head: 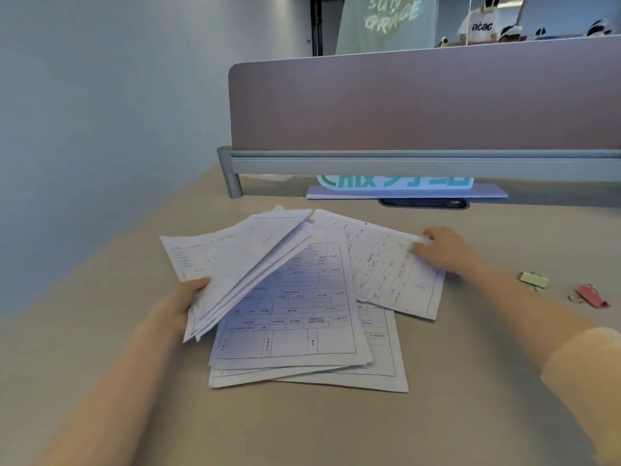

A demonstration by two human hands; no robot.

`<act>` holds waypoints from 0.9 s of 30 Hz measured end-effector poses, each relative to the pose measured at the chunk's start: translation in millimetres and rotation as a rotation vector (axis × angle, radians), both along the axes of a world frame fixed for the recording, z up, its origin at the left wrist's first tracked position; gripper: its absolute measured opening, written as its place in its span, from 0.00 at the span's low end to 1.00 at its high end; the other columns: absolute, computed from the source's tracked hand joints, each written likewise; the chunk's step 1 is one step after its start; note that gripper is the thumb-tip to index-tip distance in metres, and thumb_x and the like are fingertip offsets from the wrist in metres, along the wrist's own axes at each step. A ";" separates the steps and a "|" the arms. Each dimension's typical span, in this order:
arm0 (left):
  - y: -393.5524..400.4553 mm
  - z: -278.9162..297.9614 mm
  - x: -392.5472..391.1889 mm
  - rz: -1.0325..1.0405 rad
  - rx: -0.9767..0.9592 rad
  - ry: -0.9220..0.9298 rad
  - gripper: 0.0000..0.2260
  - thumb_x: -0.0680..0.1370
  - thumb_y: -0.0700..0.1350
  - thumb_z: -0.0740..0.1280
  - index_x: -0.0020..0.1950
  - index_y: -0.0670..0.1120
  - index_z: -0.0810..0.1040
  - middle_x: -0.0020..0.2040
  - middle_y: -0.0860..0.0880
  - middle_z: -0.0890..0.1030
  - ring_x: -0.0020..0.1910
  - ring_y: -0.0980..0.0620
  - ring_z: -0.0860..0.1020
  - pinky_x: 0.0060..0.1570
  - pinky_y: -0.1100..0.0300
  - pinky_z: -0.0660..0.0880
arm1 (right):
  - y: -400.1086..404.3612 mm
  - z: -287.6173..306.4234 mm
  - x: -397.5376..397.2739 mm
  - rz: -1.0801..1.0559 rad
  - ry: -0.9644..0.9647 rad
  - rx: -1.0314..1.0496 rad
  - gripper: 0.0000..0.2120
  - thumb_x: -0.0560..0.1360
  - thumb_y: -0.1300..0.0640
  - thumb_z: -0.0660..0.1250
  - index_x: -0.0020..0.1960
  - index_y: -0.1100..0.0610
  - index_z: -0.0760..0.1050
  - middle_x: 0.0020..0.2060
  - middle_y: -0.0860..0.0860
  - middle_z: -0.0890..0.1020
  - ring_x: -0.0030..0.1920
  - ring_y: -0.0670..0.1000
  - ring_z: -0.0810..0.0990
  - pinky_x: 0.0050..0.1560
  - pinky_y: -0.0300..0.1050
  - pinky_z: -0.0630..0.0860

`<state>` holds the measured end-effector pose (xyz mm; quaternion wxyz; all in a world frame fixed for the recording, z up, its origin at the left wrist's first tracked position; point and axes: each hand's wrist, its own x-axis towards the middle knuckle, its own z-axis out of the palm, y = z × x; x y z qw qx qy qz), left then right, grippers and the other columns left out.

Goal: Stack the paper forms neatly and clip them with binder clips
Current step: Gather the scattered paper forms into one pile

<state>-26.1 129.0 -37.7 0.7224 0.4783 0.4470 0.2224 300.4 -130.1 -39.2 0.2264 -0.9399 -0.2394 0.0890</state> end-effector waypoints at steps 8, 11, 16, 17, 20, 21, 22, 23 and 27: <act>-14.8 2.7 5.7 -0.055 0.187 0.183 0.13 0.77 0.39 0.63 0.60 0.37 0.74 0.51 0.38 0.79 0.40 0.44 0.78 0.44 0.50 0.76 | -0.2 16.2 -74.9 0.133 0.056 0.041 0.11 0.74 0.61 0.58 0.37 0.63 0.74 0.33 0.55 0.74 0.38 0.55 0.72 0.31 0.43 0.62; -20.1 3.0 3.7 -0.087 0.274 0.216 0.08 0.76 0.40 0.65 0.54 0.43 0.75 0.56 0.39 0.80 0.50 0.40 0.79 0.57 0.45 0.75 | 0.9 15.4 -103.9 0.215 0.370 0.085 0.11 0.72 0.61 0.60 0.50 0.64 0.76 0.46 0.59 0.80 0.44 0.55 0.77 0.45 0.45 0.73; -37.5 0.2 10.2 -0.171 0.589 0.305 0.07 0.76 0.41 0.62 0.53 0.48 0.73 0.47 0.47 0.80 0.42 0.48 0.78 0.39 0.56 0.75 | 4.1 19.8 -142.6 0.147 0.688 0.316 0.08 0.77 0.53 0.59 0.53 0.53 0.74 0.47 0.49 0.80 0.43 0.50 0.79 0.41 0.41 0.75; -42.6 -0.4 12.6 -0.179 0.667 0.296 0.08 0.76 0.40 0.61 0.53 0.50 0.72 0.45 0.50 0.79 0.39 0.53 0.76 0.34 0.60 0.71 | 5.1 21.2 -147.1 0.169 0.709 0.329 0.11 0.77 0.47 0.58 0.55 0.50 0.73 0.48 0.47 0.79 0.45 0.49 0.79 0.45 0.42 0.75; -47.6 -6.3 16.7 -0.217 0.794 0.263 0.11 0.75 0.43 0.60 0.58 0.49 0.72 0.50 0.52 0.79 0.45 0.54 0.77 0.40 0.61 0.71 | 8.5 19.8 -154.9 0.249 0.616 0.360 0.21 0.75 0.41 0.58 0.64 0.49 0.69 0.58 0.44 0.77 0.53 0.48 0.78 0.54 0.44 0.74; -45.3 -10.1 17.7 -0.227 0.811 0.283 0.13 0.75 0.44 0.59 0.60 0.48 0.72 0.53 0.51 0.78 0.48 0.51 0.77 0.43 0.57 0.72 | 9.7 18.9 -158.1 0.255 0.581 0.374 0.21 0.75 0.42 0.59 0.64 0.49 0.69 0.57 0.44 0.77 0.50 0.45 0.78 0.49 0.41 0.74; -45.3 -12.8 18.0 -0.232 0.827 0.301 0.13 0.76 0.44 0.58 0.61 0.47 0.72 0.54 0.50 0.78 0.50 0.50 0.76 0.46 0.55 0.71 | 10.2 16.6 -161.7 0.261 0.524 0.374 0.19 0.75 0.44 0.60 0.64 0.50 0.69 0.55 0.44 0.76 0.46 0.43 0.77 0.42 0.36 0.72; -45.3 -16.5 18.6 -0.229 0.847 0.285 0.13 0.78 0.44 0.56 0.60 0.47 0.72 0.54 0.49 0.78 0.51 0.49 0.76 0.47 0.55 0.71 | 10.7 13.8 -164.4 0.269 0.410 0.337 0.18 0.75 0.45 0.61 0.62 0.50 0.70 0.53 0.44 0.74 0.44 0.43 0.76 0.38 0.35 0.70; -50.3 -25.1 20.9 -0.171 0.879 0.185 0.09 0.80 0.47 0.53 0.53 0.50 0.72 0.46 0.51 0.78 0.45 0.50 0.76 0.45 0.57 0.71 | 11.1 3.3 -164.5 0.279 -0.038 0.177 0.14 0.74 0.43 0.61 0.55 0.48 0.76 0.50 0.46 0.72 0.48 0.47 0.75 0.46 0.45 0.75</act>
